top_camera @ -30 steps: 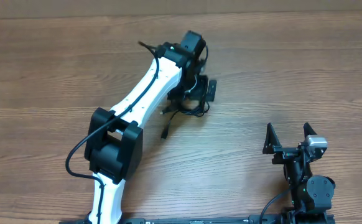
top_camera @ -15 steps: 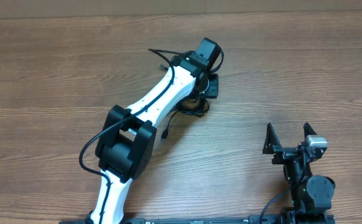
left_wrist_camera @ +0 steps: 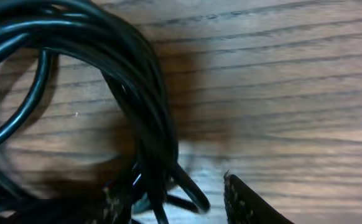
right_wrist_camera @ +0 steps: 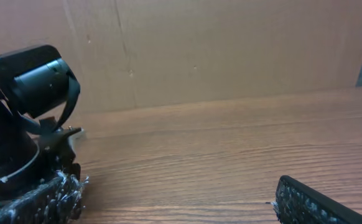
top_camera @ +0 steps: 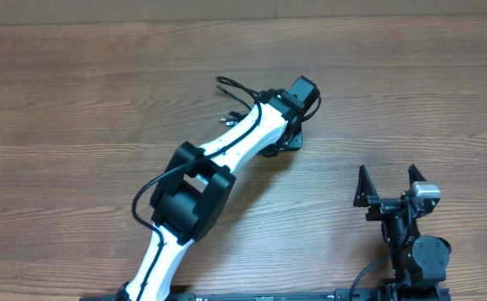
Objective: Untangle cables
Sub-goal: 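Reach the left gripper forward over the black cable bundle, then grasp the cable bundle with the left gripper and lift it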
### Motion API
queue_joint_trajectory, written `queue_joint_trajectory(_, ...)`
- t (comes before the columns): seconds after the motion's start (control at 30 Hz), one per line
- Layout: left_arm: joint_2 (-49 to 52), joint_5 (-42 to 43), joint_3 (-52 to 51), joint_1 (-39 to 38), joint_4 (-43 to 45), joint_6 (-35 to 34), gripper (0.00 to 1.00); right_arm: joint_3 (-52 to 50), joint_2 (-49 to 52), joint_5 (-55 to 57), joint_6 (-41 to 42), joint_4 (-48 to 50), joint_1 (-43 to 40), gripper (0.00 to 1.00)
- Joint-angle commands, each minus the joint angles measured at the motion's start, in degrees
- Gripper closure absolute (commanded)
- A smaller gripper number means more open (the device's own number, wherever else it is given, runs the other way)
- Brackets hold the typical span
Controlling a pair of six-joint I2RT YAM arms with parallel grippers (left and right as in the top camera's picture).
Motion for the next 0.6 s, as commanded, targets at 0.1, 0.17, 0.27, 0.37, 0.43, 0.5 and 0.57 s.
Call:
queue_joint_trajectory(0.1,-1.11,9.16,-0.11,4.81,0.00,-1.40,0.57,-0.57,-0.39,0.33,-0.35,0.31,0.24,0.00)
queue_joint_trajectory(0.17,-1.07,9.38,-0.13,5.42,-0.90,-1.38,0.57,-0.57,-0.39,0.33,-0.35,0.31,0.24,0.00)
queue_joint_trajectory(0.27,-1.07,9.33,-0.15,4.61,-0.85,-1.40,0.63,-0.57,-0.39,0.33,-0.35,0.31,0.24,0.00)
queue_joint_trajectory(0.37,-1.07,9.14,-0.15,3.69,-1.31,-1.38,0.62,-0.57,-0.39,0.33,-0.35,0.31,0.24,0.00)
queue_joint_trajectory(0.43,-1.07,8.20,-0.17,2.91,-3.23,-1.16,0.58,-0.57,-0.39,0.33,-0.37,0.31,0.24,0.00)
queue_joint_trajectory(0.5,-1.07,7.39,-0.17,1.70,-5.81,2.43,0.58,-0.57,-0.39,0.33,-0.35,0.31,0.24,0.00)
queue_joint_trajectory(0.57,-1.07,5.81,-0.17,0.90,-7.78,3.85,0.66,-0.57,-0.39,0.33,-0.35,0.31,0.24,0.00)
